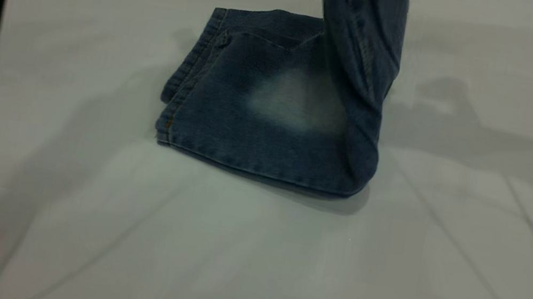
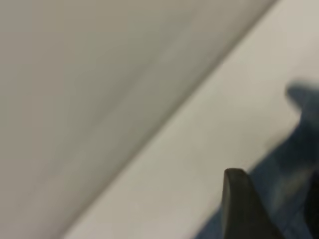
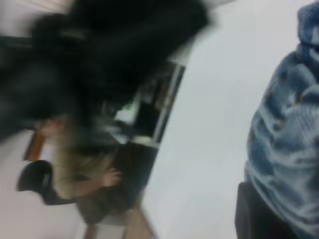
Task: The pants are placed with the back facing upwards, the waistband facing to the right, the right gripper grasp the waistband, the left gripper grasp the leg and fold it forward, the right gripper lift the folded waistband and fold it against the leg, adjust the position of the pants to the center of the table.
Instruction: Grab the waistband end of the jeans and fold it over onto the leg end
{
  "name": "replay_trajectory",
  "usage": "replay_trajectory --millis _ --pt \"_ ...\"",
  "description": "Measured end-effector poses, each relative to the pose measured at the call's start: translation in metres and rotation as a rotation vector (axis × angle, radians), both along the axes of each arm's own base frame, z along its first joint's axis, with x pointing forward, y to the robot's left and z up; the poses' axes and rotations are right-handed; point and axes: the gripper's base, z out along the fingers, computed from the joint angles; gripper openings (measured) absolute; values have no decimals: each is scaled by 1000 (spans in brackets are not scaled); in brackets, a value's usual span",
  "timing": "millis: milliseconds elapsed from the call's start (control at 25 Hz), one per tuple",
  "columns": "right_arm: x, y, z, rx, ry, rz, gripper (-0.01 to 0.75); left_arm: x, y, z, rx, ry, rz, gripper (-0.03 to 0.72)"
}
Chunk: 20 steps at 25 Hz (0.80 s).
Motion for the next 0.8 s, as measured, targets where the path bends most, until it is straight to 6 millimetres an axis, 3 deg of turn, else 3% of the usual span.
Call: replay_trajectory --millis 200,440,600,800 --pt "-3 36 -10 -128 -57 -3 97 -31 12 65 -57 -129 -12 307" --pt "-9 75 -36 -271 -71 -15 97 -70 27 124 -113 -268 -18 307" --pt "-12 90 -68 -356 -61 23 97 -90 34 146 -134 -316 -28 307" --pt "-5 92 -102 -378 4 32 97 -97 36 151 -132 -310 -46 307"
